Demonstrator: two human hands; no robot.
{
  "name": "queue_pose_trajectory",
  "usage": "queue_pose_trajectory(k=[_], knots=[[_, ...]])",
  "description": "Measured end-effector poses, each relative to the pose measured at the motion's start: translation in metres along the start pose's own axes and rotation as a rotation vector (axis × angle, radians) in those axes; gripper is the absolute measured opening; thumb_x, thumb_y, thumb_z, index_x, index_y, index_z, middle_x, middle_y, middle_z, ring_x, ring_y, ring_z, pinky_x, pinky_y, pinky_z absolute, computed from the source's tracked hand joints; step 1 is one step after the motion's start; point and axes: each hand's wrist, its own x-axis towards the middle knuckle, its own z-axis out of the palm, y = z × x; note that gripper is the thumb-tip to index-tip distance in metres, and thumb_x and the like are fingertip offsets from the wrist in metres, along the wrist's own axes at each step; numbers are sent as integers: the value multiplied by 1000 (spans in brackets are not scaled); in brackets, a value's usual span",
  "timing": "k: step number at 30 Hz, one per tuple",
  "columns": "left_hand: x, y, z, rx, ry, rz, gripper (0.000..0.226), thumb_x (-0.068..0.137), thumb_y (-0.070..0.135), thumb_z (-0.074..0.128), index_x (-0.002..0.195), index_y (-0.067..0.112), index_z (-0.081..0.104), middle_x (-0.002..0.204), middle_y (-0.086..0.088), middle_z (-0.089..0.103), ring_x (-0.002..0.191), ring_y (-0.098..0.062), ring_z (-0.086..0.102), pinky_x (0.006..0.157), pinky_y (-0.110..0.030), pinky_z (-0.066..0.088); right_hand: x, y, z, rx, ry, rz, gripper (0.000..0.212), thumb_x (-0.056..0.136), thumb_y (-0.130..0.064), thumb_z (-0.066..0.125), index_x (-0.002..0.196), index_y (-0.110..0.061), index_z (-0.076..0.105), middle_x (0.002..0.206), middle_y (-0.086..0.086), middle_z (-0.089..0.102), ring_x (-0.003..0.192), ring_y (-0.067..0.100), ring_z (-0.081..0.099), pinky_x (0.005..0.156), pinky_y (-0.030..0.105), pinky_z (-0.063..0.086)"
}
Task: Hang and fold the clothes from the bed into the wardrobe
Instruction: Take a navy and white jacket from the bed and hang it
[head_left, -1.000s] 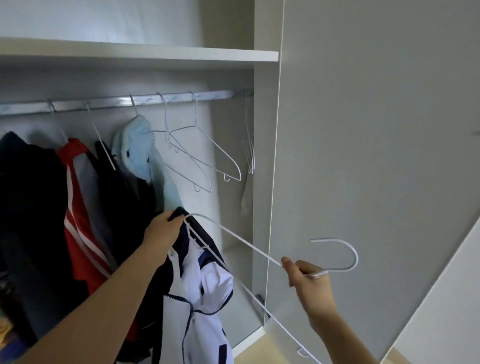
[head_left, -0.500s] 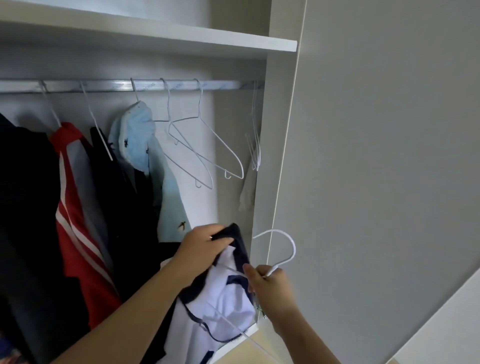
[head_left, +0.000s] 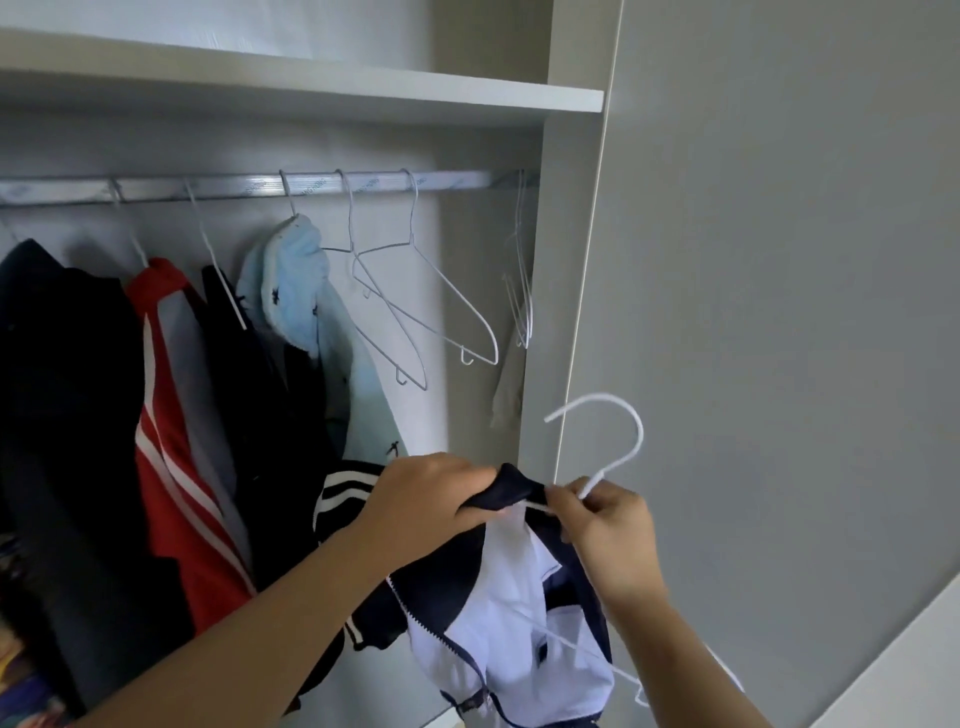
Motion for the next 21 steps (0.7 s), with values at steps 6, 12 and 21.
queue_pose_trajectory(k=[6, 12, 21], knots=[[11, -3, -7, -168, 233, -306, 31, 79, 41, 68, 68, 15, 57, 49, 2, 45, 48, -19, 45, 43, -20, 23, -10, 0, -12, -178, 502, -203, 12, 74, -3, 72, 76, -11, 64, 80, -1, 56, 88, 25, 51, 86, 42, 40], [20, -2, -40, -390, 327, -365, 28, 78, 42, 68, 83, 14, 66, 57, -5, 58, 60, -26, 54, 58, -34, 46, -15, 41, -16, -282, 291, 253, 31, 79, -30, 67, 107, -21, 57, 110, 2, 55, 109, 30, 50, 97, 42, 35], [0, -31, -59, -498, 284, -300, 45, 69, 58, 55, 87, 19, 69, 73, -8, 68, 74, -29, 62, 70, -42, 52, -3, 63, -6, 186, -56, 488, 11, 93, -12, 52, 96, -15, 63, 84, 2, 66, 77, 19, 59, 68, 28, 45]])
